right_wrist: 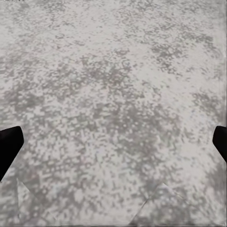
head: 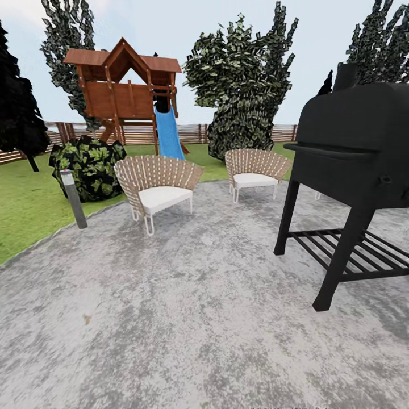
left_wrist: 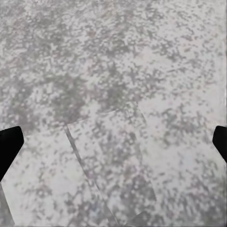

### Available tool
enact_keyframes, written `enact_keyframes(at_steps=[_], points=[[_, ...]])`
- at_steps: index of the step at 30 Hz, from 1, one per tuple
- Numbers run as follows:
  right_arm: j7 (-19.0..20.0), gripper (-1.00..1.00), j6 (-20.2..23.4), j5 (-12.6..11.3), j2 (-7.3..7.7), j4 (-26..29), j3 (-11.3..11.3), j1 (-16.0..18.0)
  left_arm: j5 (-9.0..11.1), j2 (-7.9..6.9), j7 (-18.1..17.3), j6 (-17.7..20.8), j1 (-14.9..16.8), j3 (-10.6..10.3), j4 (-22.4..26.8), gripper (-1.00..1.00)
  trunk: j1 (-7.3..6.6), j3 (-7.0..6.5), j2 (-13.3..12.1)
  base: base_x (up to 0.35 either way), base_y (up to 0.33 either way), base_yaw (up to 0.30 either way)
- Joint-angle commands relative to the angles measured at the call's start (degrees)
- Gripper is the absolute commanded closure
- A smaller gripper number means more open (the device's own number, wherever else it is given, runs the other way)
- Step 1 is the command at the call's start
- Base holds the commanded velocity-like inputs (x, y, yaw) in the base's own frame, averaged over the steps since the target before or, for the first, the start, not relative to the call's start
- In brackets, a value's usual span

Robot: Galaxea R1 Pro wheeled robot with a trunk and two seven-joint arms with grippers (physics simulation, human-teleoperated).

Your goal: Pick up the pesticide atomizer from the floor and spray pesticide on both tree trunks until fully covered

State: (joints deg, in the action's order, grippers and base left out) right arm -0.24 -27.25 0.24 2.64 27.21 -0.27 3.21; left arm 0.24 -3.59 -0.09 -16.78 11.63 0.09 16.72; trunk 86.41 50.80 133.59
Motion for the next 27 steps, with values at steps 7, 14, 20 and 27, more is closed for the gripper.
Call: enact_keyframes(at_steps=[7,14,20,27], points=[[0.0,-1.0,-0.2,0.0,-0.01,-0.1,-0.1,0.0,0.0,-0.01,0.0,-0.2,0.0,0.0,0.0,-1.0,-0.01,-0.13,0.0,0.0,0.0,-0.284],[0.0,-1.0,-0.2,0.0,0.0,-0.1,-0.1,0.0,0.0,-0.01,-0.1,-0.2,0.0,0.0,0.0,-1.0,-0.01,-0.14,0.0,0.0,0.0,-0.298],[0.0,-1.0,-0.2,0.0,0.01,-0.1,-0.1,0.0,-0.4,-0.01,-0.1,-0.2,0.0,-0.1,0.1,-1.0,-0.01,-0.14,0.0,0.0,0.0,-0.3],[0.0,-1.0,-0.2,-0.1,0.01,0.0,-0.1,0.0,-0.3,0.07,-0.1,-0.2,0.0,-0.2,0.1,-1.0,-0.01,-0.14,0.0,0.0,0.0,-0.3]])
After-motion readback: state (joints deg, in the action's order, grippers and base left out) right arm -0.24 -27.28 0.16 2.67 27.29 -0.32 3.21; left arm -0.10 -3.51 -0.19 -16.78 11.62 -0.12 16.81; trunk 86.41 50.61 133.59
